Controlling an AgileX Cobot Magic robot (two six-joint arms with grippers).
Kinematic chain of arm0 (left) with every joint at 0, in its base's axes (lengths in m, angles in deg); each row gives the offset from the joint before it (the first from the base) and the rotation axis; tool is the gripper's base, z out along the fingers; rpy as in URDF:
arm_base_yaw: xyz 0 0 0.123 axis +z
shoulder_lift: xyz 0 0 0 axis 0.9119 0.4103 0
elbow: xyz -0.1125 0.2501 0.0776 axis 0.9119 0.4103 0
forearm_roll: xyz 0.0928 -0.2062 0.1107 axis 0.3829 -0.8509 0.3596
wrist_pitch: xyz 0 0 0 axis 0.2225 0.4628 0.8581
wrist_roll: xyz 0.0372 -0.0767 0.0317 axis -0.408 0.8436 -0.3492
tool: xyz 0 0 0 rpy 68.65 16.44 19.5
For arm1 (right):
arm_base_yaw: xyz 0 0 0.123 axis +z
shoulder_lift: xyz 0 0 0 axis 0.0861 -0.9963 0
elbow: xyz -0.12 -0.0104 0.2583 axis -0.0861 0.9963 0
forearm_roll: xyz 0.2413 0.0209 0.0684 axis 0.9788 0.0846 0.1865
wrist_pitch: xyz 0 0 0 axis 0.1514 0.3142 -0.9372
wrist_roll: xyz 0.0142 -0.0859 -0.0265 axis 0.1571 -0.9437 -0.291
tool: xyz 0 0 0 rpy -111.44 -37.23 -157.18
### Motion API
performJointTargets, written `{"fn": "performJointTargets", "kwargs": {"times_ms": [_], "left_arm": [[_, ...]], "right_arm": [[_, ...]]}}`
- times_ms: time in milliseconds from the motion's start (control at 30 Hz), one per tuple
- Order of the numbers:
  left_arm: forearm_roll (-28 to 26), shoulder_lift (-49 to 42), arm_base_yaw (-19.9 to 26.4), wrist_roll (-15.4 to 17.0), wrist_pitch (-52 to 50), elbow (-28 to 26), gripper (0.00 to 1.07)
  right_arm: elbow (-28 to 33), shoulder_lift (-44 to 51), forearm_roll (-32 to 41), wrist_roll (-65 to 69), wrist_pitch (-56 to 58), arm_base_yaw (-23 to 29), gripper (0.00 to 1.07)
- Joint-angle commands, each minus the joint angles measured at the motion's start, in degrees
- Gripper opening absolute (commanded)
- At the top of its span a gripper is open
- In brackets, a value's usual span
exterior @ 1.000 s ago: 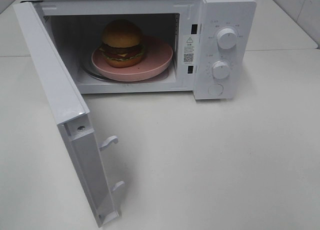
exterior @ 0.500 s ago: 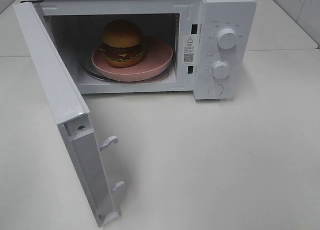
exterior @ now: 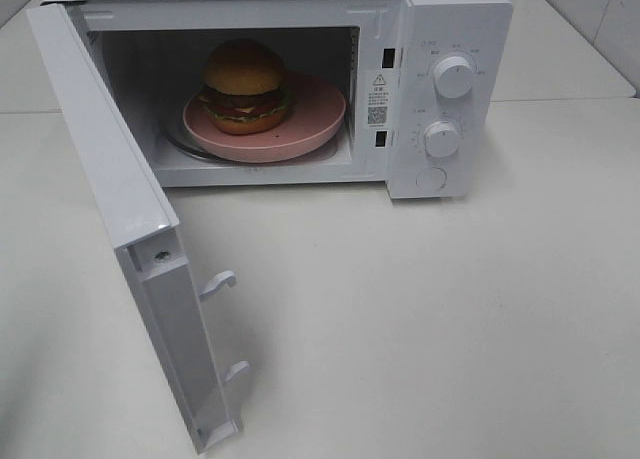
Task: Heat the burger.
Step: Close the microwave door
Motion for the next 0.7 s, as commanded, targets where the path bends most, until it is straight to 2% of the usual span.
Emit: {"fn": "performJointTargets", "kwargs": {"times_ms": [33, 67, 133, 167, 200, 233, 267, 333, 367, 433, 467, 500, 667, 700], "left_arm": [[-6.02, 8.65, -0.11, -4.53, -9.80, 1.09, 0.00], [-6.02, 8.65, -0.11, -4.53, -9.80, 1.09, 0.00], [-16.84, 20.00, -0.23, -11.17, -17.48, 0.97, 0.00], [-16.84, 20.00, -0.23, -11.17, -17.48, 0.97, 0.00], [-18.91, 22.29, -0.57, -12.95, -19.14, 0.97, 0.00], [-22.63, 27.62, -2.01, -16.44, -21.94, 0.97, 0.00], [-22.63, 27.62, -2.01, -16.44, -21.94, 0.97, 0.00], [-26.07, 34.38, -6.13, -20.45, -25.84, 0.23, 0.00], [-26.07, 34.38, -6.13, -20.45, -25.84, 0.23, 0.00], [-26.41, 40.85, -11.23, -20.68, -30.25, -0.74, 0.00], [-26.41, 40.85, -11.23, -20.68, -30.25, -0.74, 0.00], [-26.41, 45.03, -13.92, -20.51, -33.46, -1.38, 0.00], [-26.36, 51.62, -18.22, -20.51, -38.10, -3.32, 0.00], [-25.73, 54.66, -20.40, -20.51, -40.39, -4.81, 0.00]], "right_arm": [[0.11, 1.43, -0.52, 0.00, -0.74, 0.17, 0.70], [0.11, 1.43, -0.52, 0.00, -0.74, 0.17, 0.70], [0.11, 1.43, -0.52, 0.00, -0.74, 0.17, 0.70], [0.11, 1.43, -0.52, 0.00, -0.74, 0.17, 0.70], [0.11, 1.43, -0.52, 0.00, -0.74, 0.17, 0.70], [0.11, 1.43, -0.52, 0.00, -0.74, 0.17, 0.70], [0.11, 1.43, -0.52, 0.00, -0.74, 0.17, 0.70], [0.11, 1.43, -0.52, 0.00, -0.74, 0.17, 0.70], [0.11, 1.43, -0.52, 0.00, -0.74, 0.17, 0.70], [0.11, 1.43, -0.52, 0.00, -0.74, 0.17, 0.70], [0.11, 1.43, -0.52, 0.00, -0.74, 0.17, 0.70], [0.11, 1.43, -0.52, 0.00, -0.74, 0.17, 0.70], [0.11, 1.43, -0.52, 0.00, -0.74, 0.17, 0.70], [0.11, 1.43, -0.52, 0.00, -0.74, 0.17, 0.70]]}}
